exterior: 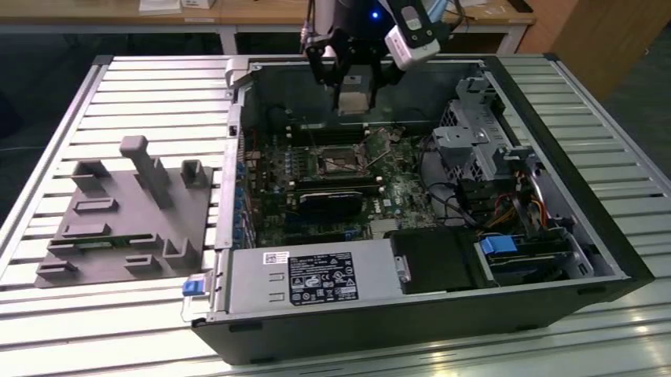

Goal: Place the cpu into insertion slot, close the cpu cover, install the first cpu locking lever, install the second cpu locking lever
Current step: 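Place the cpu into insertion slot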

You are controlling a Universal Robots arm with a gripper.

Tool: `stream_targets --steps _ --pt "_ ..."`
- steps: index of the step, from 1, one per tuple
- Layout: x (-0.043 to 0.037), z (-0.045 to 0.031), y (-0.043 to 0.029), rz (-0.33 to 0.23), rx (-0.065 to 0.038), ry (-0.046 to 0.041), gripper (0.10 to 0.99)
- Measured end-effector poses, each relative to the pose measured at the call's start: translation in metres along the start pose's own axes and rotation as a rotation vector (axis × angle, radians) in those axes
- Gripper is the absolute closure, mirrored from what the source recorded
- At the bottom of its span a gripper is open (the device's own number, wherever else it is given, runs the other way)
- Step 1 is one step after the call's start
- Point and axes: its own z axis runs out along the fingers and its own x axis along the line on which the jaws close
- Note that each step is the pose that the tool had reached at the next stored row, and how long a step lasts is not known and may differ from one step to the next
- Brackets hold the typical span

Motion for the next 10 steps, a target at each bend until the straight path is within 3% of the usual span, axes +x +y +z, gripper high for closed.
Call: stream_targets --steps 10 --pt "0.0010 0.0143 0.0007 0.000 0.004 -0.0001 0.549"
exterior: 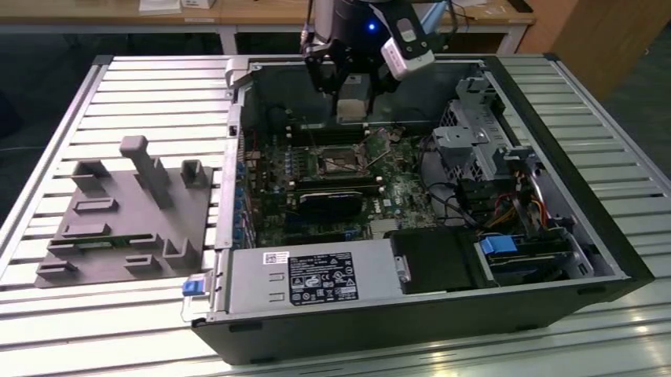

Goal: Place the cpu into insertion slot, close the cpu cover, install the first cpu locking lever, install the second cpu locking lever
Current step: 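Place the cpu into insertion slot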

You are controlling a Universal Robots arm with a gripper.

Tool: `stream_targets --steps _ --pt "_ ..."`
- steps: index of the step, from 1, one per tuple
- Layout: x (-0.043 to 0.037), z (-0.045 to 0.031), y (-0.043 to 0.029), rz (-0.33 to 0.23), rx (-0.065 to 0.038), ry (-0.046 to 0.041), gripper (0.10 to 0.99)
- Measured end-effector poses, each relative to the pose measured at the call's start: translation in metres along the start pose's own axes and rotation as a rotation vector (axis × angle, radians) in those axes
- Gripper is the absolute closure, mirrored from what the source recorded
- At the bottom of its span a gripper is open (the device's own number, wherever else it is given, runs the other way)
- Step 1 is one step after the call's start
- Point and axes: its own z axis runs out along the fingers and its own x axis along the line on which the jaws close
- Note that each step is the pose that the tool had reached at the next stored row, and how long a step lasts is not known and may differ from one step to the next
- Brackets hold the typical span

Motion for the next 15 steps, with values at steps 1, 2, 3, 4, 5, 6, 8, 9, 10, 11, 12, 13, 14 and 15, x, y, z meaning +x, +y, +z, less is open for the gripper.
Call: stream_targets --steps 1,2,3,4,5,6,8,9,10,11,12,13,14,15 --pt "0.0000 0.0017 0.0000 0.000 0.000 0.0000 0.549" --pt "0.0000 0.0032 -0.0001 0.000 0.001 0.0000 0.549" --pt "0.0001 0.0046 -0.0001 0.000 0.001 -0.0001 0.549" --pt "0.0001 0.0060 -0.0001 0.000 0.001 0.0000 0.549" --pt "0.0002 0.0074 -0.0001 0.000 0.001 0.0000 0.549" --pt "0.0003 0.0087 -0.0002 0.000 0.001 0.0000 0.549" --pt "0.0004 0.0115 -0.0003 0.000 0.001 0.0000 0.549" --pt "0.0004 0.0127 -0.0003 0.000 0.001 -0.0001 0.549" --pt "0.0004 0.0138 -0.0004 0.000 0.001 0.0000 0.549" --pt "0.0004 0.0145 -0.0004 0.000 0.001 -0.0001 0.549" --pt "0.0005 0.0150 -0.0005 0.000 0.001 -0.0001 0.549" --pt "0.0005 0.0156 -0.0005 0.000 0.001 -0.0001 0.549" --pt "0.0005 0.0162 -0.0005 0.001 0.001 -0.0001 0.549" --pt "0.0006 0.0169 -0.0006 0.001 0.001 -0.0001 0.549"
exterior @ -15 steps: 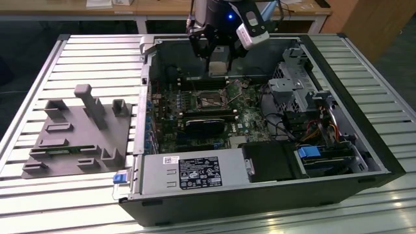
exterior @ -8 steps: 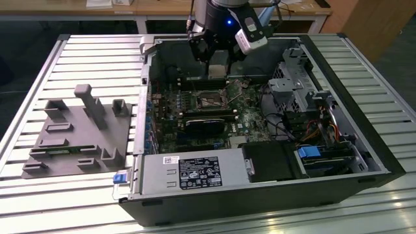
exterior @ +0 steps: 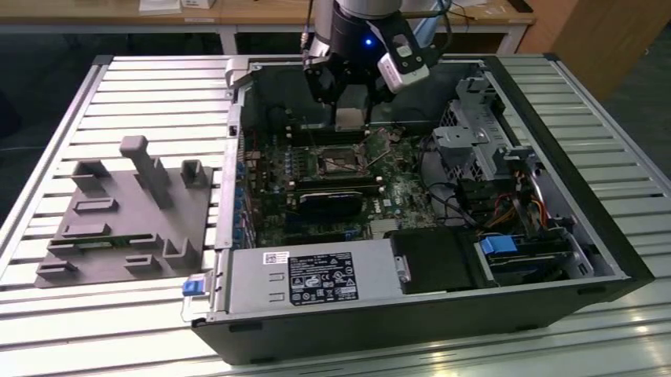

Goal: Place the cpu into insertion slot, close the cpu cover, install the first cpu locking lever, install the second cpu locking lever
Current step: 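Place the cpu into insertion slot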

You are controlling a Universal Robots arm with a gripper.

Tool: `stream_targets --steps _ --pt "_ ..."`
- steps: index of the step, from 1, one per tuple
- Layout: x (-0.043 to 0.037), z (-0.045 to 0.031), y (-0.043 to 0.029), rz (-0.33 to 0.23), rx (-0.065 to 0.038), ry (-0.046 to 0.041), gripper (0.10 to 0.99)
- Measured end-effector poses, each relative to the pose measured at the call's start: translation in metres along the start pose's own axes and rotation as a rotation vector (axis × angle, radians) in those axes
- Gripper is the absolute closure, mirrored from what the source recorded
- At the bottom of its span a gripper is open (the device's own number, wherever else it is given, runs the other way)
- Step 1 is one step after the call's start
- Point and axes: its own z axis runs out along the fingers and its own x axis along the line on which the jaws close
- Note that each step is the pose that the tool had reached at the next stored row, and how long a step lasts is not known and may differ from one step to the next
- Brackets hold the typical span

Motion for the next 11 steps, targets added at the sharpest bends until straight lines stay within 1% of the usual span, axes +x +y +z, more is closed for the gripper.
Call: stream_targets --steps 11 --pt "0.0006 0.0117 -0.0005 0.007 0.000 -0.0005 0.549"
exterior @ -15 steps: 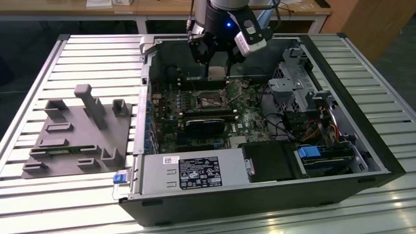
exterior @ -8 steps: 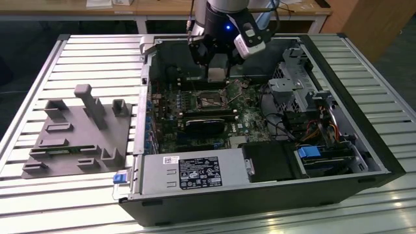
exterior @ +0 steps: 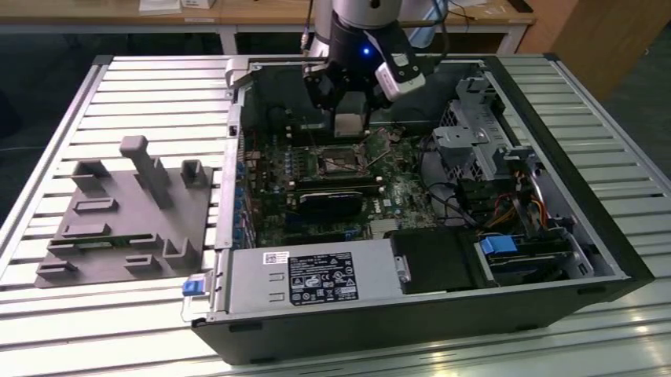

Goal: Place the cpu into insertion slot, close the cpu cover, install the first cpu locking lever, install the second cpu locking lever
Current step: 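Place the cpu into insertion slot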

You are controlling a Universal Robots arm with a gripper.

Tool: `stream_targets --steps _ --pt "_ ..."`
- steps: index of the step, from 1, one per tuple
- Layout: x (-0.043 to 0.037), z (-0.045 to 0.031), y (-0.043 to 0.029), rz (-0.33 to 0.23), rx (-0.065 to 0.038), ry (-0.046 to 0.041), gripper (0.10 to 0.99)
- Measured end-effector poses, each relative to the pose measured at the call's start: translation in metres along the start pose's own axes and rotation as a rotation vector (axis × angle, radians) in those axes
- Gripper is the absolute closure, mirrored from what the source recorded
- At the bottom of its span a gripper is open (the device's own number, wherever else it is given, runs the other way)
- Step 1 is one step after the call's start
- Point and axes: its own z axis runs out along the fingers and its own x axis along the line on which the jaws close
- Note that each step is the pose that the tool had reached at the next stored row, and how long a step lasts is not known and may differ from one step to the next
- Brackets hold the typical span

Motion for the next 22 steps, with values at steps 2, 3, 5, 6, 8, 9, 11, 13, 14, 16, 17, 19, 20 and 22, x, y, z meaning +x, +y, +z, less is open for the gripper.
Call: stream_targets --steps 2,3,5,6,8,9,11,13,14,16,17,19,20,22 --pt "0.0003 0.0020 -0.0001 0.003 0.000 -0.0001 0.549" --pt "0.0004 0.0029 -0.0001 0.004 0.000 -0.0003 0.549" --pt "0.0005 0.0040 -0.0002 0.016 0.000 -0.0013 0.549" --pt "0.0005 0.0043 -0.0003 0.029 0.000 -0.0022 0.549" --pt "0.0005 0.0051 -0.0003 0.061 -0.001 -0.0046 0.549" --pt "0.0005 0.0054 -0.0003 0.079 -0.001 -0.0059 0.549" --pt "0.0005 0.0061 -0.0004 0.115 -0.002 -0.0086 0.549" --pt "0.0005 0.0068 -0.0004 0.152 -0.003 -0.0114 0.549" --pt "0.0004 0.0071 -0.0005 0.170 -0.003 -0.0127 0.549" --pt "0.0004 0.0078 -0.0005 0.206 -0.004 -0.0155 0.549" --pt "0.0004 0.0081 -0.0005 0.224 -0.004 -0.0169 0.549" --pt "0.0004 0.0088 -0.0006 0.260 -0.005 -0.0196 0.549" --pt "0.0004 0.0090 -0.0006 0.278 -0.005 -0.0209 0.549" --pt "0.0004 0.0096 -0.0007 0.316 -0.006 -0.0237 0.549"
